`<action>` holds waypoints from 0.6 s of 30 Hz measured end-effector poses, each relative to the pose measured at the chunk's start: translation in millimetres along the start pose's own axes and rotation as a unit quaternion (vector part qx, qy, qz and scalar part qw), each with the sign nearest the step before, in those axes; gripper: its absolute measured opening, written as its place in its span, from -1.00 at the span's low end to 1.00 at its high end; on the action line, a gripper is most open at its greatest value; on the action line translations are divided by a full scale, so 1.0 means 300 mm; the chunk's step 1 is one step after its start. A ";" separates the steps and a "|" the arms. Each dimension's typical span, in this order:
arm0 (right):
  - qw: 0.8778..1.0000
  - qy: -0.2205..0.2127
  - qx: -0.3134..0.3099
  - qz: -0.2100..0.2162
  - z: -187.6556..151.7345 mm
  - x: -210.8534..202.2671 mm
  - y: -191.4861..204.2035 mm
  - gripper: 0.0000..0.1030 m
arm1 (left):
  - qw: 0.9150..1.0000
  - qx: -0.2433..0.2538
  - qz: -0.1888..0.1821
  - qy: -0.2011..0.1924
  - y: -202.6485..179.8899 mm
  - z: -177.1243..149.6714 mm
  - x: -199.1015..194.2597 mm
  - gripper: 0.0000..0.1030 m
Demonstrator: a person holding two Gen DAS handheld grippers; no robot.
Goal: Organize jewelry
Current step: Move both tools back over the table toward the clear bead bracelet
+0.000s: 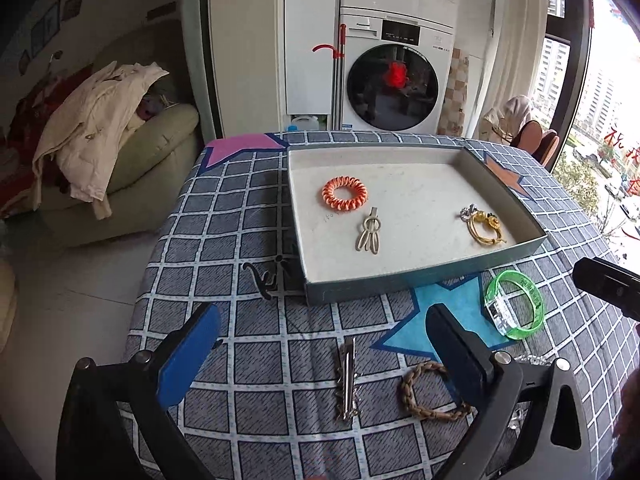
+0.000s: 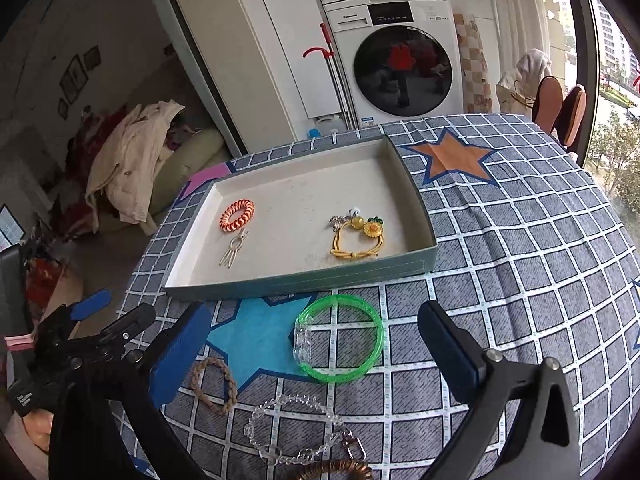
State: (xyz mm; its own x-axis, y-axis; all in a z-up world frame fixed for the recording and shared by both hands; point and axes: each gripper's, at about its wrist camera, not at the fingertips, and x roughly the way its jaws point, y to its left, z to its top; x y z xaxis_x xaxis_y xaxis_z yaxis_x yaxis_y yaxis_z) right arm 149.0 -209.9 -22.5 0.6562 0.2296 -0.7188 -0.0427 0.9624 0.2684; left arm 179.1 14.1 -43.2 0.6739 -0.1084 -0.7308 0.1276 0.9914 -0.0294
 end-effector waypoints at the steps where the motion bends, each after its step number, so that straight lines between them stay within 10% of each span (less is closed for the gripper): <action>1: 1.000 0.005 -0.004 -0.004 -0.007 -0.003 0.004 1.00 | 1.000 -0.004 0.002 0.004 0.009 -0.015 -0.001 1.00; 18: 0.996 0.082 -0.009 -0.040 -0.211 -0.015 -0.064 1.00 | 0.998 -0.010 0.011 0.060 0.060 -0.214 -0.031 1.00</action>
State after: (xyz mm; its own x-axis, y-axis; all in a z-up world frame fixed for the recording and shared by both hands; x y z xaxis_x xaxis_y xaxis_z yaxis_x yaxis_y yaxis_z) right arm 99.0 -220.3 -65.0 0.5266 0.1703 -0.8329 -0.0090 0.9808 0.1949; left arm 128.3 37.7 -80.8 0.5841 -0.0790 -0.8078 0.0996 0.9947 -0.0253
